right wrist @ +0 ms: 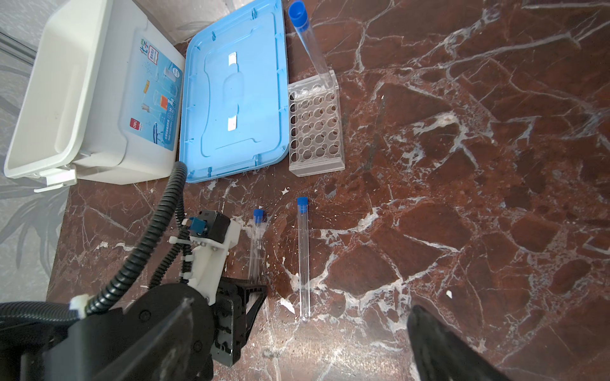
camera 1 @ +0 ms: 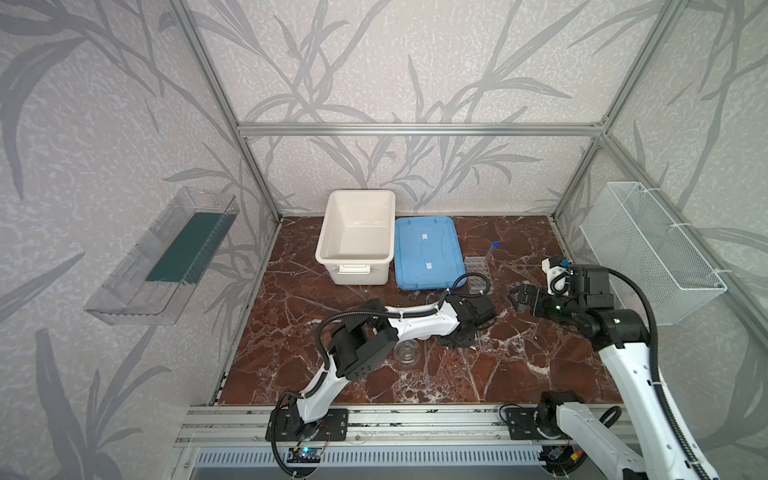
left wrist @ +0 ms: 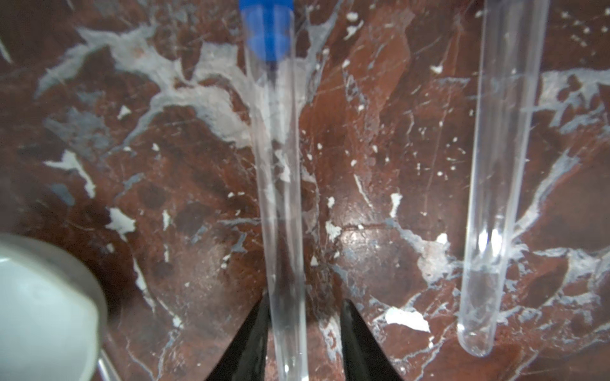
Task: Organize the chemistry lab equipment
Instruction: 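Grasp the next blue-capped tube with the left gripper while the right arm draws back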
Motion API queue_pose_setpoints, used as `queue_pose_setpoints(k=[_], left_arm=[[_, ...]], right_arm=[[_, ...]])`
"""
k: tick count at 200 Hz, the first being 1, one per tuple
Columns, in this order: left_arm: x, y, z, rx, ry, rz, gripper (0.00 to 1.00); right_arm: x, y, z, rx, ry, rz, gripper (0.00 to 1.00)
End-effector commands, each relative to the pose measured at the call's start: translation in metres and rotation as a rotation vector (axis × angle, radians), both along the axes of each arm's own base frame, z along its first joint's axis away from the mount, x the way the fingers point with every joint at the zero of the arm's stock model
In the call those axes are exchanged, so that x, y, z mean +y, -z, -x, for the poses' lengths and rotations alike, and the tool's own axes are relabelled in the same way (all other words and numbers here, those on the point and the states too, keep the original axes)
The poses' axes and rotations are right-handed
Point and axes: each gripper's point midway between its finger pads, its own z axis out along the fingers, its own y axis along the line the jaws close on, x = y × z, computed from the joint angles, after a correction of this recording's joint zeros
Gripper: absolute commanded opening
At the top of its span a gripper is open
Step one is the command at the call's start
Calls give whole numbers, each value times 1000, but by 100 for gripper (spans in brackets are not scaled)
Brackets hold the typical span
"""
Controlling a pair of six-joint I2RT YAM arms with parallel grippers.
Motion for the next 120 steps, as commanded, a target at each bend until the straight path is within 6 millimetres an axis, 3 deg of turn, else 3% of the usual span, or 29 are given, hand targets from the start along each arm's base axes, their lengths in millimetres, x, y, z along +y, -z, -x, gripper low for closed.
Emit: queue_pose_setpoints(k=[1, 64, 81, 120], left_arm=[[2, 0, -2, -18, -1, -25, 37], [14, 3, -4, -14, -12, -77, 25], [16, -1, -6, -28, -14, -78, 18], [20, -14, -12, -61, -4, -67, 13]], right_arm=[[-4, -2, 0, -25, 13, 11, 100], [-6, -3, 0, -44, 33, 10, 100], [-5, -4, 0, -56, 38, -3, 100], [-5, 0, -1, -59, 47, -18, 100]])
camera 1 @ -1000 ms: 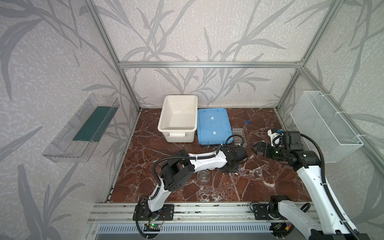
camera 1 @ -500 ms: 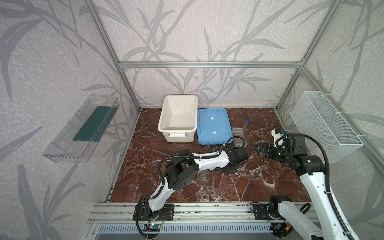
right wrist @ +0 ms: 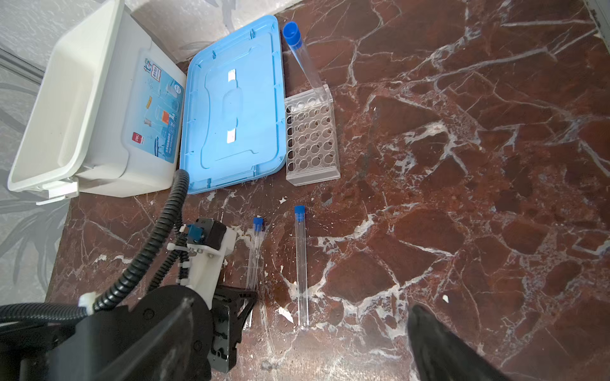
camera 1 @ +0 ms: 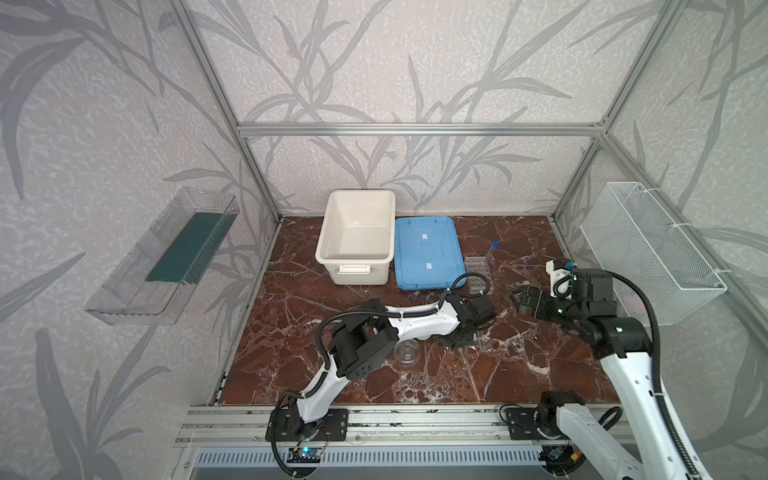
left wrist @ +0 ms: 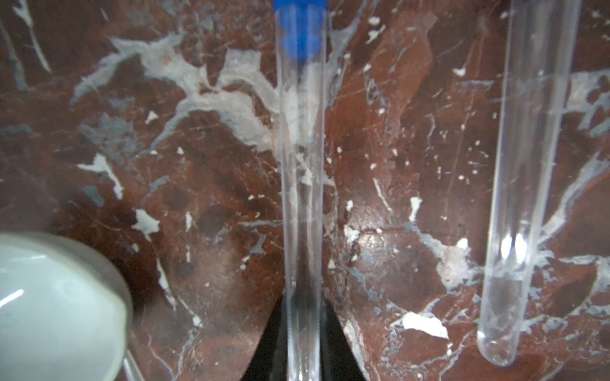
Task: Organize the chemistry lab equipment
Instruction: 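Grasp the next blue-capped tube with the left gripper while the right arm draws back, then lift the tube with the left gripper while the right gripper moves toward it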
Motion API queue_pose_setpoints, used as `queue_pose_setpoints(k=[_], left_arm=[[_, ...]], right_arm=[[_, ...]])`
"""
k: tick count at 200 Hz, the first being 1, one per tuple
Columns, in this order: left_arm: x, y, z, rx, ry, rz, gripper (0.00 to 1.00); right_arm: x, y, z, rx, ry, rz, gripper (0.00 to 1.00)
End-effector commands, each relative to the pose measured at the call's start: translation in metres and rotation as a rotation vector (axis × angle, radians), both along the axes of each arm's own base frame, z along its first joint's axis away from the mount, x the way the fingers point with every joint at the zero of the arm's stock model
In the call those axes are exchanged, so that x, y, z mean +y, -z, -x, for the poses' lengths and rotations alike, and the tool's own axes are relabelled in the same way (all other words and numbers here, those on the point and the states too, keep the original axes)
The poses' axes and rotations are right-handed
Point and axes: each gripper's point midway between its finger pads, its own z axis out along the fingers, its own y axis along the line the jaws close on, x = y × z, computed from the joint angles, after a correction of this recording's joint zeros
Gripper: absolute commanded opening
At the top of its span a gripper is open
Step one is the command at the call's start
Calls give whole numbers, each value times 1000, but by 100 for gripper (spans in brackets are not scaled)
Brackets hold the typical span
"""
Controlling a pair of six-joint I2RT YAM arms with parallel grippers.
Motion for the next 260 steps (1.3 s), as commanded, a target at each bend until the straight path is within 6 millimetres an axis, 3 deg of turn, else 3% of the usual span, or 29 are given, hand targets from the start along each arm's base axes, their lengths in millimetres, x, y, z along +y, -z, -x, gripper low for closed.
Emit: queue_pose_setpoints(k=[1, 72, 115, 154, 194, 260], left_arm=[[11, -15, -8, -47, -4, -24, 13], [6, -65, -25, -225, 80, 207, 11], [-2, -106, -23, -403, 252, 386, 11], [7, -139, -28, -539, 292, 481, 11], [13, -151, -23, -590, 300, 540, 11], [16, -155, -20, -604, 314, 547, 12]], right_arm=[[-1, 1, -3, -16, 15, -14, 100], [8, -4, -10, -50, 16, -99, 99], [41, -14, -16, -47, -139, -241, 97], [66, -21, -30, 9, -241, -338, 95], [108, -16, -46, 58, -345, -263, 90], [153, -8, -67, 81, -416, -228, 65]])
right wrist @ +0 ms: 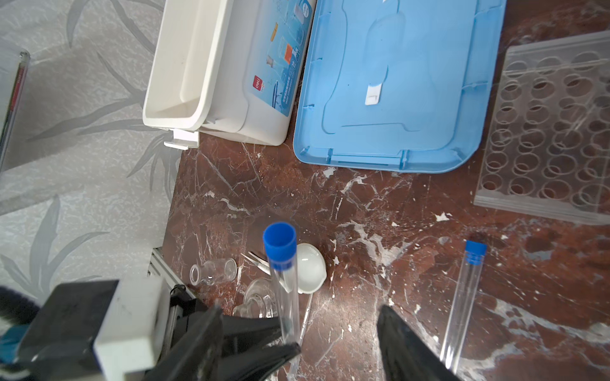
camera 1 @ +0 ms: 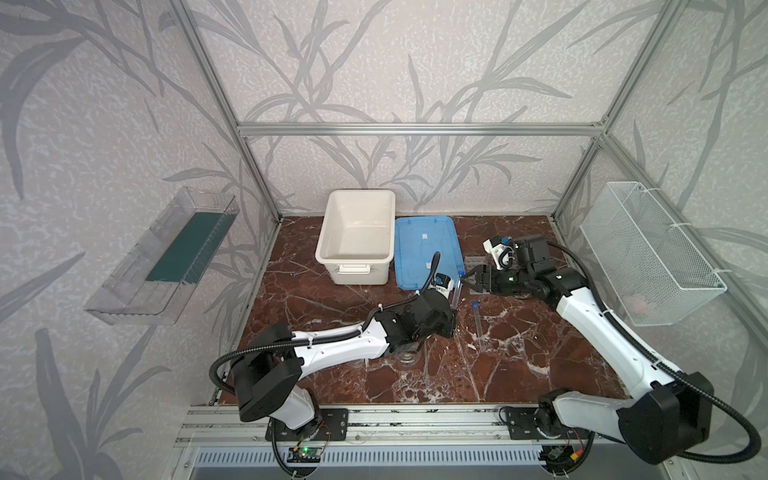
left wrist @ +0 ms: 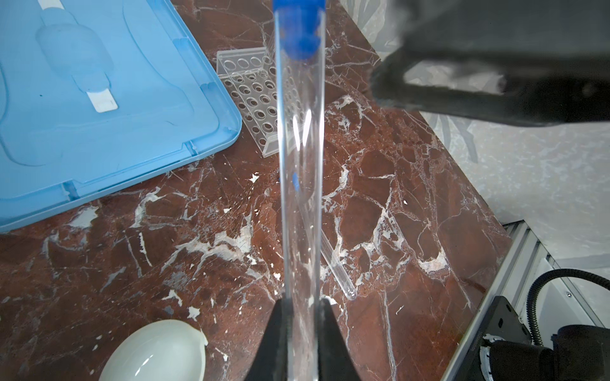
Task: Organize the chemistry lab equipment
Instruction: 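Lift the tube with the left gripper while the right gripper moves toward it, then grasp the tube's blue-capped end with the right gripper, then open the left gripper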
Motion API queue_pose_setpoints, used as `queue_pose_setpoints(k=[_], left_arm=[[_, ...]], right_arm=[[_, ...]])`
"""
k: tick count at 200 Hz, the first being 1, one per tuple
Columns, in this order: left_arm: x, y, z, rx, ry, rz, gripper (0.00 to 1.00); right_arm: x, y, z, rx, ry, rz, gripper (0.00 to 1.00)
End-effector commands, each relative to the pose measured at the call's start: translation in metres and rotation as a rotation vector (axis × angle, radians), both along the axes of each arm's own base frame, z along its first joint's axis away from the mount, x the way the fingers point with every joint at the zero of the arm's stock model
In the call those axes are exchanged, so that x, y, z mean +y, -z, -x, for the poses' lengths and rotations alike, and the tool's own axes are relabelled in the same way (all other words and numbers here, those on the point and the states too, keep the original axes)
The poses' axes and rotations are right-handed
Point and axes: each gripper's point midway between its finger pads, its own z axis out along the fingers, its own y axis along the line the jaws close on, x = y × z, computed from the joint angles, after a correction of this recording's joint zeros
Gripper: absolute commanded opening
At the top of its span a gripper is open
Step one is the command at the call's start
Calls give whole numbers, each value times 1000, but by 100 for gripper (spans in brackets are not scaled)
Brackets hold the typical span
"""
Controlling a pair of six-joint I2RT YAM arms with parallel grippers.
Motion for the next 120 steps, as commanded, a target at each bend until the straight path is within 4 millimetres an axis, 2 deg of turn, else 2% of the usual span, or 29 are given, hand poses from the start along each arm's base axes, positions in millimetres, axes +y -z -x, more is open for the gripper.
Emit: queue_pose_setpoints(k=[1, 44, 120], left_arm=[[0, -15, -2, -45, 6, 30, 11], [-1, -12, 0, -30, 17, 29, 11], [-6, -14, -2, -23, 9, 58, 12]], right_arm=[[8, -12, -12, -47, 8, 0, 65], [17, -4, -21, -40, 4, -10, 47], [17, -1, -17, -43, 5, -11, 28]])
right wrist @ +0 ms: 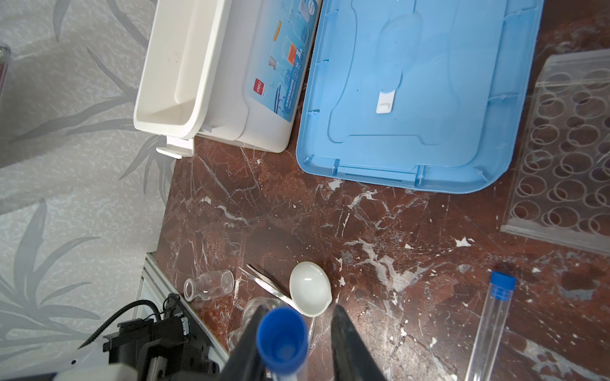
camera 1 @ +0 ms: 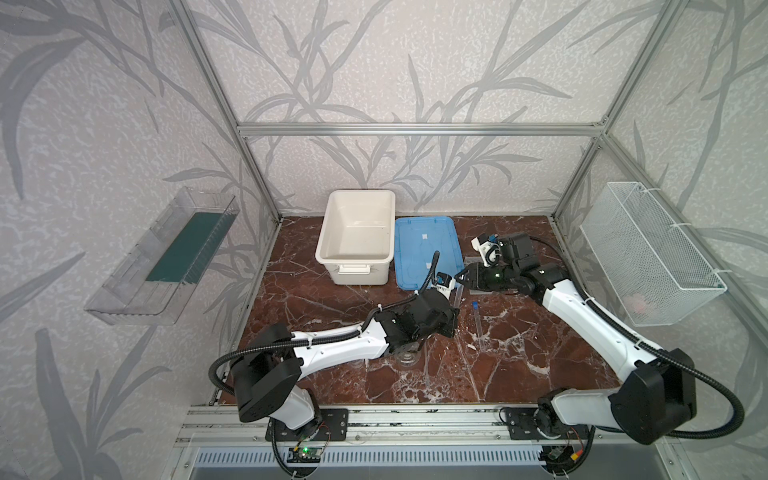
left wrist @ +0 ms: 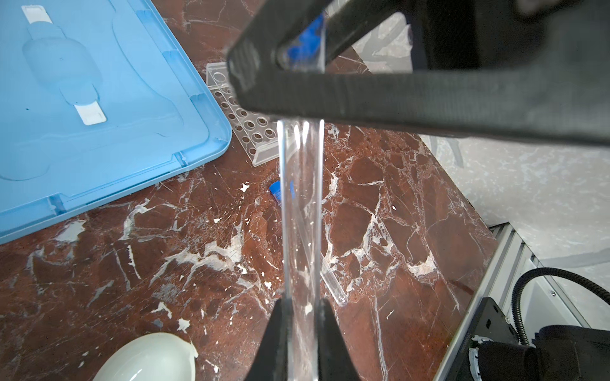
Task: Organize the chemistry lab equipment
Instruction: 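Grasp the tube's blue-capped end with the right gripper, then open the left gripper, then carry the tube over the clear rack with the right gripper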
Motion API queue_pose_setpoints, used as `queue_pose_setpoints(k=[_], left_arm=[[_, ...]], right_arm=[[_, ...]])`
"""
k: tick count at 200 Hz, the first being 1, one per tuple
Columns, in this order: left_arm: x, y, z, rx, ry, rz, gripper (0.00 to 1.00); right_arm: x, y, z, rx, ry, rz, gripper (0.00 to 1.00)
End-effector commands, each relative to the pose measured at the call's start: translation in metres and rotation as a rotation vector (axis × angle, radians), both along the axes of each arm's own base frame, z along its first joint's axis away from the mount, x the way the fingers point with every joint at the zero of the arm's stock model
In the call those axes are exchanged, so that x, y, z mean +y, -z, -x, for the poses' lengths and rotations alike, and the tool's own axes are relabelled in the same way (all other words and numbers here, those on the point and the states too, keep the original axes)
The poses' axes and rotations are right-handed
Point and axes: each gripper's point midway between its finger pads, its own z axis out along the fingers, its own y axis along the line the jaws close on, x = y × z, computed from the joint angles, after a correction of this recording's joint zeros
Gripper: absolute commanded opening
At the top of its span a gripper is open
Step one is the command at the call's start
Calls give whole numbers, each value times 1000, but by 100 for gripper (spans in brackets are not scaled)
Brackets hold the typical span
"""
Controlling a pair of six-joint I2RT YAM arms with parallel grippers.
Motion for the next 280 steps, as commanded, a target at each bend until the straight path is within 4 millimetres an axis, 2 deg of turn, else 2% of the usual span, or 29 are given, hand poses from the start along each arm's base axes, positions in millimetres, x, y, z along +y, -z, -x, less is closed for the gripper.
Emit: queue_pose_setpoints(k=[1, 69, 89, 99, 117, 125, 168, 198, 237, 280], left_arm=[[-1, -9, -3, -15, -8, 29, 11], [-4, -11, -5, -12, -16, 39, 12], [-4, -14, -7, -16, -27, 45, 22], [-3, -16, -7, -21, -28, 50, 37], [-3, -23, -9, -21, -37, 71, 86], [-2, -29, -11, -12, -51, 91, 99], [5, -56, -29, 153, -192, 266, 99], [21, -61, -46, 224, -333, 256, 99], [-1, -66, -60, 270, -317, 334, 99], [-13, -53, -73, 271, -324, 292, 99]], right_arm=[[2, -11, -1, -38, -2, -15, 27], [0, -12, 4, -39, -5, -18, 16], [1, -12, 3, -43, -5, -20, 16], [0, -12, 2, -48, -3, -13, 15], [-3, -13, 0, -67, 8, 6, 15], [-6, -13, -2, -83, 16, 22, 15], [-34, -32, -22, -264, 121, 159, 15], [-61, -47, -39, -404, 218, 266, 14], [-98, -52, -69, -559, 356, 390, 15], [-123, -58, -93, -704, 472, 442, 15]])
